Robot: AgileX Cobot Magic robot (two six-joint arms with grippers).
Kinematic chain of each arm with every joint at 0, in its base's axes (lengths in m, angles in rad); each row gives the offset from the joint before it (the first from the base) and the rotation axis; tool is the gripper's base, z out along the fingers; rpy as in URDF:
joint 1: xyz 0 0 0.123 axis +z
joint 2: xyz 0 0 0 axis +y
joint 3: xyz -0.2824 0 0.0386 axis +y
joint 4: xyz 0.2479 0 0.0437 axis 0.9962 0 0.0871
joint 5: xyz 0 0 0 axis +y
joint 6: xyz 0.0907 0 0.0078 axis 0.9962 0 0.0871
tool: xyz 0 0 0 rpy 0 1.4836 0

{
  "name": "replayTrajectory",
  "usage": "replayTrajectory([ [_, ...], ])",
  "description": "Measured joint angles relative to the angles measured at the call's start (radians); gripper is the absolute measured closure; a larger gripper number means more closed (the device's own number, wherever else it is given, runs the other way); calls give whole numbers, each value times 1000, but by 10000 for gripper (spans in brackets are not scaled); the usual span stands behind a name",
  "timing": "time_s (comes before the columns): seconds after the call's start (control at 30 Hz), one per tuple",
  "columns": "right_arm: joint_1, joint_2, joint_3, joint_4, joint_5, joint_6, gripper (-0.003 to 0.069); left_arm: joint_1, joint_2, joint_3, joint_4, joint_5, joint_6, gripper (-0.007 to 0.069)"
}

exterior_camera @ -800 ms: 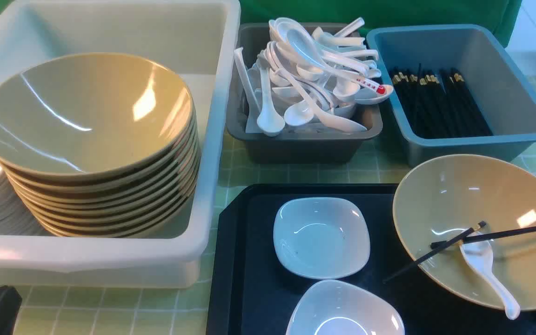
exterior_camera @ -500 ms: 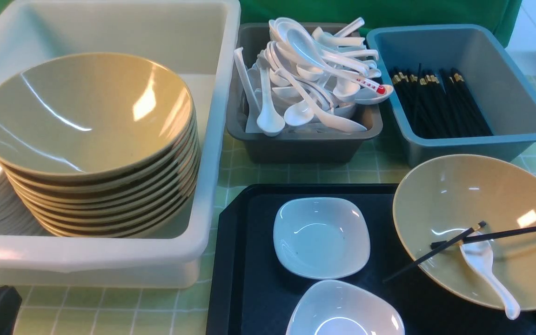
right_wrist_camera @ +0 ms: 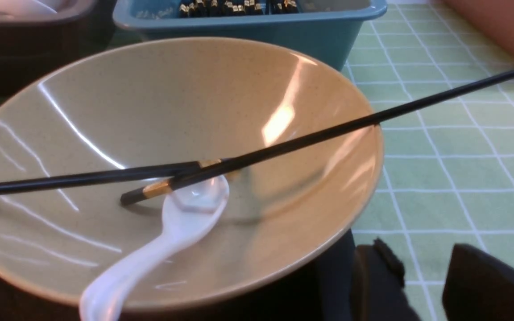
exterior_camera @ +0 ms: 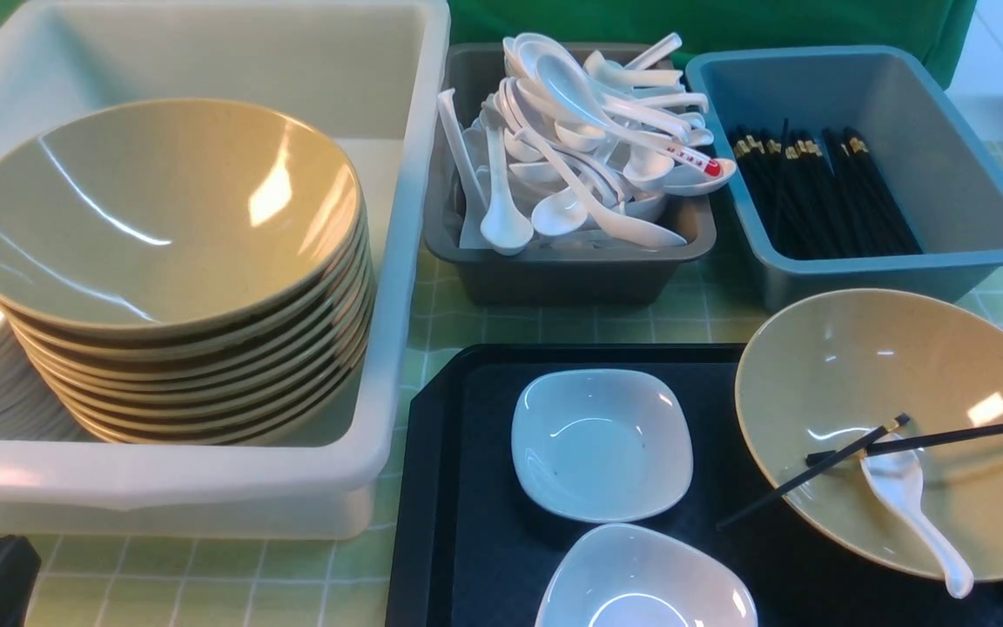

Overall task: On green table put chopsticks spoon bowls plates into blue grey white boxes.
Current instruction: 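Grasp the chopsticks with the right gripper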

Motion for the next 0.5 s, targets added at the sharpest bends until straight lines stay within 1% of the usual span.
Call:
replayTrajectory([
  [0.13,0,0,3,0,-31,0,423,0,0,0,60,0,10,626],
  [0.2,0,0,12,0,-100,1,423,0,0,0,112,0,11,626],
  [0.3,0,0,16,0,-172,7,423,0,0,0,146,1,13,626],
  [0.37,0,0,16,0,-234,58,423,0,0,0,152,-26,13,626],
  [0.43,0,0,17,0,-256,104,423,0,0,0,141,-61,7,626],
  [0.47,0,0,17,0,-277,156,423,0,0,0,135,-97,4,626],
  [0.5,0,0,17,0,-281,165,423,0,0,0,134,-113,4,626],
])
